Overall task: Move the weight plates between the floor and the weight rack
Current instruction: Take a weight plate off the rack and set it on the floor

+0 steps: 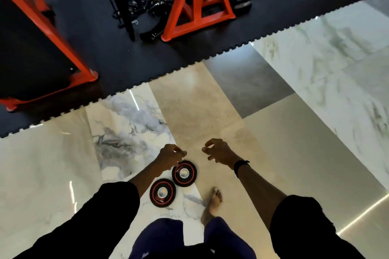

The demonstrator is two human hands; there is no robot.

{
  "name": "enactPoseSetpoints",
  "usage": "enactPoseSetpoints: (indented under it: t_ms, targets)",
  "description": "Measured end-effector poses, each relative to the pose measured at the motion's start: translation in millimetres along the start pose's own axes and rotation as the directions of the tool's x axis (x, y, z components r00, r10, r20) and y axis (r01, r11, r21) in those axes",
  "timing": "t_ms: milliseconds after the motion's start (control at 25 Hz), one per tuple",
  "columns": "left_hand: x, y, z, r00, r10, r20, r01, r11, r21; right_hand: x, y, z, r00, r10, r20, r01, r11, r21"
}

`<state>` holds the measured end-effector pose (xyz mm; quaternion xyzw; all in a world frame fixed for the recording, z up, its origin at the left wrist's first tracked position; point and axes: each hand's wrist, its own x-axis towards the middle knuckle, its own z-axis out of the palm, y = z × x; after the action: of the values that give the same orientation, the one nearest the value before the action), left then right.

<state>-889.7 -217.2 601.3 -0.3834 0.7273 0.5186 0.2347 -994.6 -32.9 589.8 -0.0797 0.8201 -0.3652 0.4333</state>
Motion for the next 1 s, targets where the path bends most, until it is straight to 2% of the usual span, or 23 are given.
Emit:
enactPoseSetpoints:
  t_ms: [160, 280, 400, 520, 600, 640, 720, 840, 1000]
  targets:
    - [32.7, 1.6, 5.1, 0.998, -0.056, 0.019, 0.055, 0.998, 0.039, 30.4, 23.1, 6.6, 0.995, 0.094, 0.017, -0.095, 0.994, 0.054]
    - [79.0, -31.7, 15.2, 0.989, -0.143, 0.026, 0.142, 0.990, 0.012, 62.6, 64.0, 36.8, 0.978, 0.199, 0.054, -0.204, 0.973, 0.106]
    - [169.5, -109.8, 46.0, 0.978, -0.205, 0.022, 0.203, 0.976, 0.075, 129.0, 139.8, 97.4, 0.939, 0.339, 0.064, -0.345, 0.924, 0.164]
    - [261.3, -184.8, 82.7, 0.972, -0.235, 0.002, 0.233, 0.963, 0.134, 206.6, 218.3, 159.6, 0.913, 0.401, 0.080, -0.408, 0.897, 0.168]
    - [337.8, -243.5, 113.5, 0.976, -0.215, -0.028, 0.217, 0.962, 0.165, 276.6, 278.8, 214.1, 0.890, 0.452, 0.060, -0.452, 0.855, 0.255]
    - [355.4, -243.4, 115.6, 0.980, -0.194, -0.039, 0.197, 0.961, 0.194, 293.5, 284.8, 214.5, 0.880, 0.474, 0.031, -0.460, 0.835, 0.302]
    - [417.3, -294.4, 142.2, 0.971, -0.229, -0.068, 0.238, 0.952, 0.192, 351.4, 342.9, 264.7, 0.838, 0.544, 0.034, -0.517, 0.775, 0.363]
    - [478.1, -355.3, 166.7, 0.955, -0.260, -0.140, 0.281, 0.947, 0.155, 402.0, 404.7, 316.8, 0.812, 0.578, 0.083, -0.546, 0.701, 0.459]
    - [515.9, -393.8, 189.3, 0.940, -0.222, -0.260, 0.251, 0.964, 0.086, 426.2, 443.3, 358.0, 0.834, 0.550, 0.042, -0.479, 0.686, 0.548]
